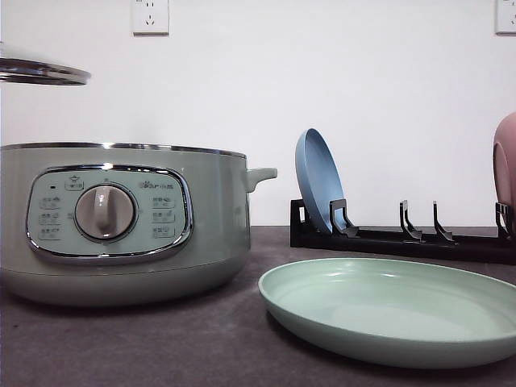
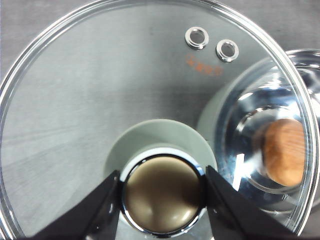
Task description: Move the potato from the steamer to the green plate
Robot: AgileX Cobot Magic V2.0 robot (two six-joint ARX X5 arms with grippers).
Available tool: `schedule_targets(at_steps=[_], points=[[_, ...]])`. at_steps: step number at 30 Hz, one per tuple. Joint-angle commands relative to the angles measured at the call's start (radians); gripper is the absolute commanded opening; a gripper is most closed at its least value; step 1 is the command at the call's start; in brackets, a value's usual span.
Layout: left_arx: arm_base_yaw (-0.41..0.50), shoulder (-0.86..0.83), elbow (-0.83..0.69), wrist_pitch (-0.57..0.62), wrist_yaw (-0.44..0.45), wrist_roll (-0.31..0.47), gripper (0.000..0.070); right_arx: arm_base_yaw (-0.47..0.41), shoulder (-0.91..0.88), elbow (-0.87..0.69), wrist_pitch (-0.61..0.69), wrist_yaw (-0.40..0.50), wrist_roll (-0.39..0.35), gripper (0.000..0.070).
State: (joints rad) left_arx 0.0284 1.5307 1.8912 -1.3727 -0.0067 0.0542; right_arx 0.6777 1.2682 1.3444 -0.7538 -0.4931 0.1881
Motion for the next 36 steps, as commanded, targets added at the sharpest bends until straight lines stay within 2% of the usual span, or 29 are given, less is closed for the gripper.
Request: schedule_targets(at_steps=[1,13,20,25,27,34,36], points=[[0.008,-0.006,0.028,0.028,-0.002,0.010,0.0000,0.006,0.052,0.063,0.006,0.003,0.018,0.0422],[0.052,-0.006,0.028,0.032,-0.001,0.010,0.0000,0.016,0.453,0.515,-0.089,0.007,0.015,0.0438],[0.058,-0.006,0.028,0.033,-0.001,0.010,0.0000,0.050,0.656,0.689,-0.113,0.065,0.017,0.0456],[0.058,-0.006,0.028,0.033,-0.001,0.010,0.0000,0.087,0.771,0.757,-0.115,0.137,0.018,0.0462],[0.058,-0.006,0.028,0.033,-0.001,0.010,0.0000,0.101,0.810,0.772,-0.115,0.171,0.018,0.0489],[0.058,-0.006,0.028,0.033,-0.001,0.010,0.0000,0.139,0.889,0.779,-0.099,0.292,0.017,0.0500],[0.058,-0.006,0.028,0.033,-0.001,0.010,0.0000,0.145,0.903,0.779,-0.098,0.319,0.017,0.0524]])
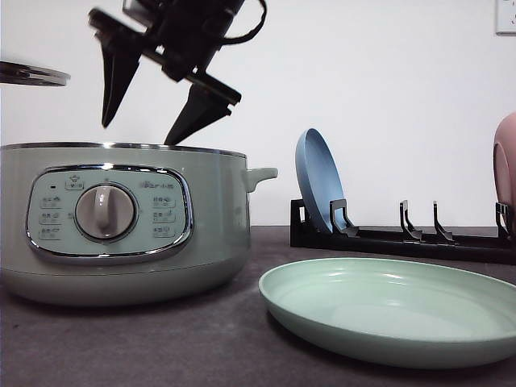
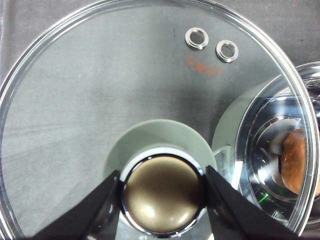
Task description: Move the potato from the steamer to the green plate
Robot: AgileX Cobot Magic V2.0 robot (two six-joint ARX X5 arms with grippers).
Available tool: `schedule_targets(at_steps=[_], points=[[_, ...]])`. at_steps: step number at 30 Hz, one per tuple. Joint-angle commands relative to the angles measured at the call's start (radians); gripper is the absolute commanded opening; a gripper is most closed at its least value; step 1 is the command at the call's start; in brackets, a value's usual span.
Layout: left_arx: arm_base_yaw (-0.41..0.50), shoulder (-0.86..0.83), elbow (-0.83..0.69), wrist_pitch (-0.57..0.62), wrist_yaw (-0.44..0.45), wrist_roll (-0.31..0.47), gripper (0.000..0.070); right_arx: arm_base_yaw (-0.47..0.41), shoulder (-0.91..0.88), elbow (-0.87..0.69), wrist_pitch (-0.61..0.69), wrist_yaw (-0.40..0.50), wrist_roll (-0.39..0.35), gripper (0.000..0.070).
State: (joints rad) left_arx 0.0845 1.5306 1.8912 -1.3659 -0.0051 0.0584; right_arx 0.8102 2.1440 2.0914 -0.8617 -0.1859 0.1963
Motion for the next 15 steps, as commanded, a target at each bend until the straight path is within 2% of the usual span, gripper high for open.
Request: schedule_targets(at_steps=[1,8,15], points=[[0.002,-0.006,0.028,0.026,-0.002,0.005,0.0000,0.015,0.033,0.032,0.011,0.026,0.010,0.0539],[0.002,-0.006,0.028,0.025,-0.002,0.005,0.0000,0.034,0.072,0.032,0.031,0.077,0.025,0.0546],[0.002,-0.006,0.028,0.023,0.005,0.005,0.0000,0.039,0.107,0.032,0.051,0.087,0.043,0.0547]])
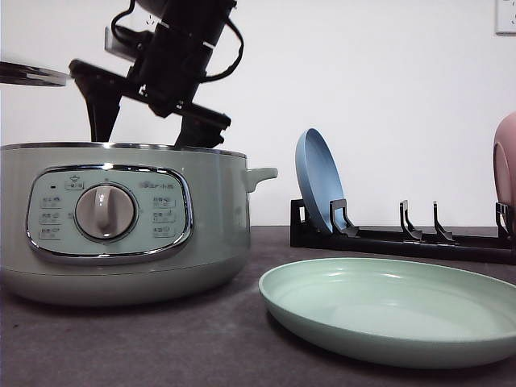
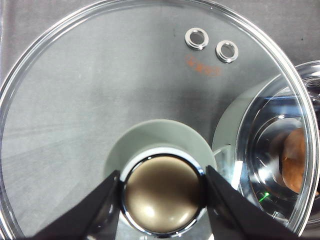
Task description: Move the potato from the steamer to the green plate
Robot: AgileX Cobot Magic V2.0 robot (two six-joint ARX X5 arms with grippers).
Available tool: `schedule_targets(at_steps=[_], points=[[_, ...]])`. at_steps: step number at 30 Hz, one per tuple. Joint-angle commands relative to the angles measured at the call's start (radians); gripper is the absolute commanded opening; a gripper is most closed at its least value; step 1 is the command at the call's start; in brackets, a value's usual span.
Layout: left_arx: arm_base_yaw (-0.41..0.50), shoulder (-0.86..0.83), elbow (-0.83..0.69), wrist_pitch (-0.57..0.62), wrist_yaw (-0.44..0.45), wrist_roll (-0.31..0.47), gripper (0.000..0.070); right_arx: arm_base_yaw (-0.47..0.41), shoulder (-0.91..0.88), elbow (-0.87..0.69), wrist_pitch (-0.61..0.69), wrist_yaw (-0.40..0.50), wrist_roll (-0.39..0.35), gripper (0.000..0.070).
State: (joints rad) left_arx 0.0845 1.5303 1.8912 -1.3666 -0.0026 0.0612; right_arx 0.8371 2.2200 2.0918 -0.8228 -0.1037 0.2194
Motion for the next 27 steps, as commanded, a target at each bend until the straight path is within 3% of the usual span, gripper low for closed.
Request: schedule_targets(at_steps=[1,19,21,24,27], points=[[0.002,-0.006,0.028,0.023,0.002,0.002,0.0000,0.012,0.036,0.031,0.015,0.008,0.021,0.0547],[0.001,-0.006,0.028,0.026,0.002,0.002,0.0000,0.018,0.098,0.031,0.017,0.026,0.037,0.0545],[0.001,-0.006,0.028,0.026,0.002,0.002,0.0000,0.018,0.098,0.031,0.017,0.025,0.037,0.0493],[0.001,-0.006,0.028,0.026,0.002,0.002,0.0000,0.018,0.098,0.031,0.008,0.018,0.036,0.0322],[0.001,-0.006,0.028,0.026,0.003,0.003,0.0000,0.017,0.098,0.031,-0.001,-0.004,0.036,0.0226]])
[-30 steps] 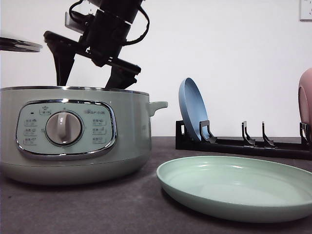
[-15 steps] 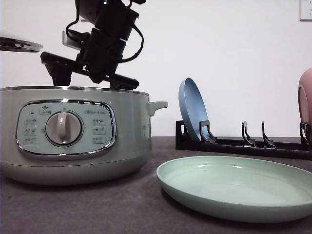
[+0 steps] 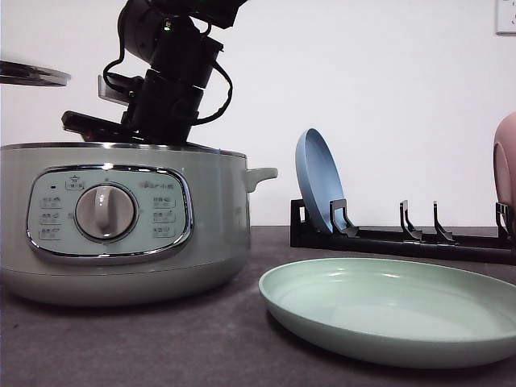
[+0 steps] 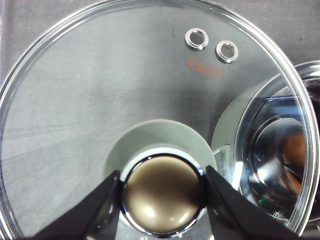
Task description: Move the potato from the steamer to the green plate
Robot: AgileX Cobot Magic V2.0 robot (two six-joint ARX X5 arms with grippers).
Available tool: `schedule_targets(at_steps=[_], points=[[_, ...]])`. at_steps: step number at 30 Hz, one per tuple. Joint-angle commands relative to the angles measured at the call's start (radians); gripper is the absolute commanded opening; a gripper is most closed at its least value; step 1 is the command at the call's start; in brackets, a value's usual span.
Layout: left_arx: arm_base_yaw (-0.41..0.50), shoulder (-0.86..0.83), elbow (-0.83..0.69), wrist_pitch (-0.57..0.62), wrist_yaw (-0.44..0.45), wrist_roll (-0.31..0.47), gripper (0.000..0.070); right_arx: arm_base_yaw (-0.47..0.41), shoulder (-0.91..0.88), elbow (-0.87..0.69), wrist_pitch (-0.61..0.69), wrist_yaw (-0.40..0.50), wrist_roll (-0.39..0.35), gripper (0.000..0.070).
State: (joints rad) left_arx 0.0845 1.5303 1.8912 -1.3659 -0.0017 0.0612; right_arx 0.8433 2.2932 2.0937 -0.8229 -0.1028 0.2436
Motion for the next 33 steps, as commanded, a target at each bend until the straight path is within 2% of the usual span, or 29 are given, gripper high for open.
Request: schedule_targets(at_steps=[1,6,15,19,26,33], points=[[0.001,-0.006,0.028,0.025,0.002,0.003,0.0000,0.011,0.024,0.029,-0.001,-0.005,0.011,0.0210],[0.001,-0.006,0.028,0.025,0.002,0.003,0.0000,0.010,0.002,0.031,-0.001,-0.010,0.000,0.0193],[0.001,-0.006,0.028,0.026,0.003,0.002,0.0000,0.003,-0.126,0.059,-0.023,-0.008,-0.065,0.0192],[0.000,-0.006,0.028,0.026,0.036,0.002,0.0000,-0.003,-0.208,0.063,-0.057,0.000,-0.100,0.0192],[-0.008,-0.006,0.028,0.025,0.057,0.002,0.0000,-0.035,-0.365,0.063,-0.148,0.002,-0.150,0.0192],[-0.032,-0.006,0.028,0.027,0.102,0.002,0.0000,-0.104,-0.495,0.046,-0.290,0.007,-0.173,0.0192]])
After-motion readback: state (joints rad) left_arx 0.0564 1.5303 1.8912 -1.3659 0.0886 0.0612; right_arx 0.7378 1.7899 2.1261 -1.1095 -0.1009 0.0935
